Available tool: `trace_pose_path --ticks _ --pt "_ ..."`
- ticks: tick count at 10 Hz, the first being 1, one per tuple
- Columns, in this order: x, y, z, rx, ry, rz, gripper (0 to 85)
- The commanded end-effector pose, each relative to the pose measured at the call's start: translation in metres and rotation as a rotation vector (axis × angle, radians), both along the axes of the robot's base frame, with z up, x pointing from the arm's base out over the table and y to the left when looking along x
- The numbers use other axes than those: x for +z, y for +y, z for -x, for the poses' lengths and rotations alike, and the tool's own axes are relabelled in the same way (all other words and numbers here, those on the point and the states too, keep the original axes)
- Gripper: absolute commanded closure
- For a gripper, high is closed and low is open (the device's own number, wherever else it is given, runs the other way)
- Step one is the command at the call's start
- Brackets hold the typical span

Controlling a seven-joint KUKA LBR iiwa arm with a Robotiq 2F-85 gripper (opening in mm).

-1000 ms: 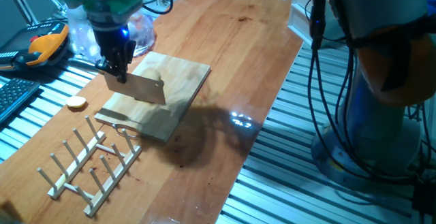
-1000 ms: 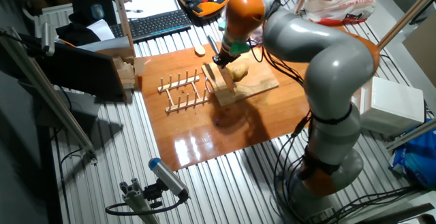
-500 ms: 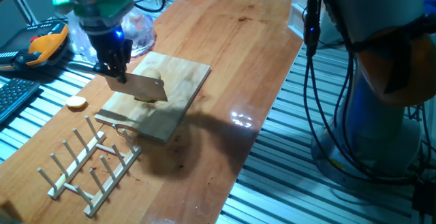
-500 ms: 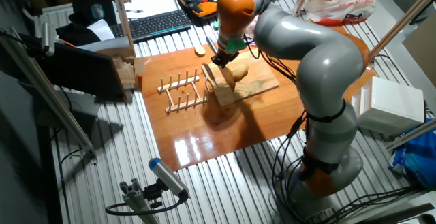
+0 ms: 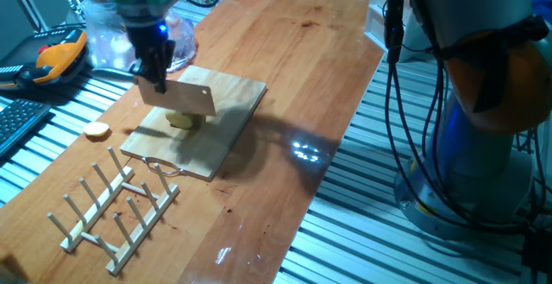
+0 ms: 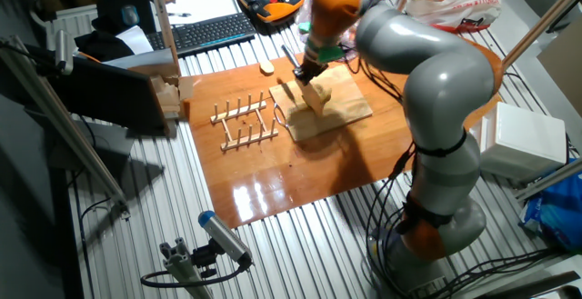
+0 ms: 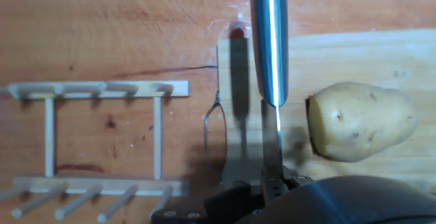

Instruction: Chop the potatoes

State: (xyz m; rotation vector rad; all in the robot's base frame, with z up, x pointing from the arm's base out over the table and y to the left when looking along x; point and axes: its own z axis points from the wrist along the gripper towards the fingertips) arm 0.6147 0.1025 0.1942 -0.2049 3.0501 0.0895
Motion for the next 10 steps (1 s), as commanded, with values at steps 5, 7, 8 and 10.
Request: trace_pose_path --ticks 5,7,8,10 --pt "-0.004 -0.030 -0.0093 0.039 -0.018 0.040 85.0" --pt "-0.014 -0.023 -0.0115 0.038 -0.014 0.032 85.0" --pt "-0.019 -0.020 -0.0116 0.035 -0.020 0.032 85.0" --pt "-0.028 -0.019 -0.0150 0.038 -0.040 0.031 85.0"
